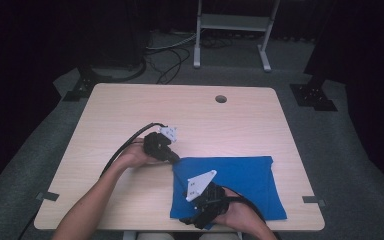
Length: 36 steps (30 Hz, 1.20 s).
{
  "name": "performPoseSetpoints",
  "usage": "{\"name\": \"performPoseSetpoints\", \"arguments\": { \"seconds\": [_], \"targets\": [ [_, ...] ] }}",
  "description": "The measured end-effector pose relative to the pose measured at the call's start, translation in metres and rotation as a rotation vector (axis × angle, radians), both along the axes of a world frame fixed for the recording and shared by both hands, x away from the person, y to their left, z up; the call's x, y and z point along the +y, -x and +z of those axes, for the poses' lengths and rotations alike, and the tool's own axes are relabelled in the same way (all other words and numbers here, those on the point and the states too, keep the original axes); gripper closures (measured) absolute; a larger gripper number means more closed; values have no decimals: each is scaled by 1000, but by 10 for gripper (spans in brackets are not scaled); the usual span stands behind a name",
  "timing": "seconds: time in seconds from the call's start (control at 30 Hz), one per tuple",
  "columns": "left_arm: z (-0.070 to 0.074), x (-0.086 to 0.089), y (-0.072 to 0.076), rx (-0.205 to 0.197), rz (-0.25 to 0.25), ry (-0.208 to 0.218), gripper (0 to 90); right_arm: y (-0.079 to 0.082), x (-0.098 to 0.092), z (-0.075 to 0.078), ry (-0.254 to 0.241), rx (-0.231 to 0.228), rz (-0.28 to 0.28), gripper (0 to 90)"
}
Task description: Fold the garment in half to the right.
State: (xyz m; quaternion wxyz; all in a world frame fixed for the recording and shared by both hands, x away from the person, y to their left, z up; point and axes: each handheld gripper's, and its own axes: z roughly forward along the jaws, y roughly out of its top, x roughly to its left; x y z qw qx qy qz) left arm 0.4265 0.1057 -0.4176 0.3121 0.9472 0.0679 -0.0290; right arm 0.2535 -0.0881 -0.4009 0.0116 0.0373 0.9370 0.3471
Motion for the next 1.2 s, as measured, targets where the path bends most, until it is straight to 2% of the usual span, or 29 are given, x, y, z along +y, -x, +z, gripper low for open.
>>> {"name": "performPoseSetpoints", "arguments": {
  "seconds": [0.27,0.67,0.87,0.97,1.2],
  "targets": [
    [-1,3,1,-2,1,6,811,-2,18,-10,36,48,45,390],
    [-2,5,1,3,2,21,805,-2,29,-22,65,53,62,563],
    [-2,6,1,3,2,22,805,-2,30,-24,63,20,48,645],
    [-2,6,0,3,3,23,801,1,30,-24,64,-21,44,679],
    [-3,6,0,5,5,24,801,0,30,-24,57,-32,4,796]
  ]
}}
